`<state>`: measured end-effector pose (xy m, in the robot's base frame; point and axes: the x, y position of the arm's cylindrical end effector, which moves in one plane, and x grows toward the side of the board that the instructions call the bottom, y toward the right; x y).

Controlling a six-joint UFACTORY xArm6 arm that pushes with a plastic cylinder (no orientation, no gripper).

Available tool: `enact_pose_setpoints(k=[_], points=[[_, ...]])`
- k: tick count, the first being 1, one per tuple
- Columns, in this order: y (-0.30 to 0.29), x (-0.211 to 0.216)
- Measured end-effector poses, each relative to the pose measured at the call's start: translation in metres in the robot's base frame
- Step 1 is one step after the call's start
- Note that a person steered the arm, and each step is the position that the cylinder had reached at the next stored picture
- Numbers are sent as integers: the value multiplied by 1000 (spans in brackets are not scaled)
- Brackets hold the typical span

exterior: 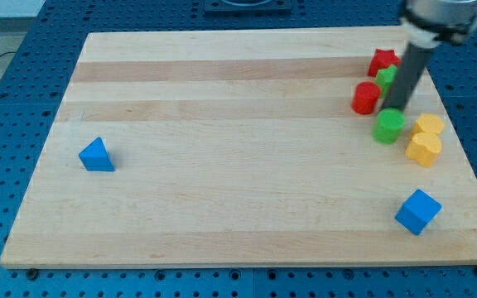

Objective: Push the green circle and yellow hexagon slightly towards the bottom

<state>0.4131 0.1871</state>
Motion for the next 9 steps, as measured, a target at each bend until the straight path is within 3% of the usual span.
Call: enact_pose_setpoints(k=[1, 2, 3, 4, 5, 6, 7, 8, 9], points=[[-21, 28], [-4, 10], [33, -12], [104, -12], [138, -10], [68, 9], [11, 57], [6, 87], [16, 64]])
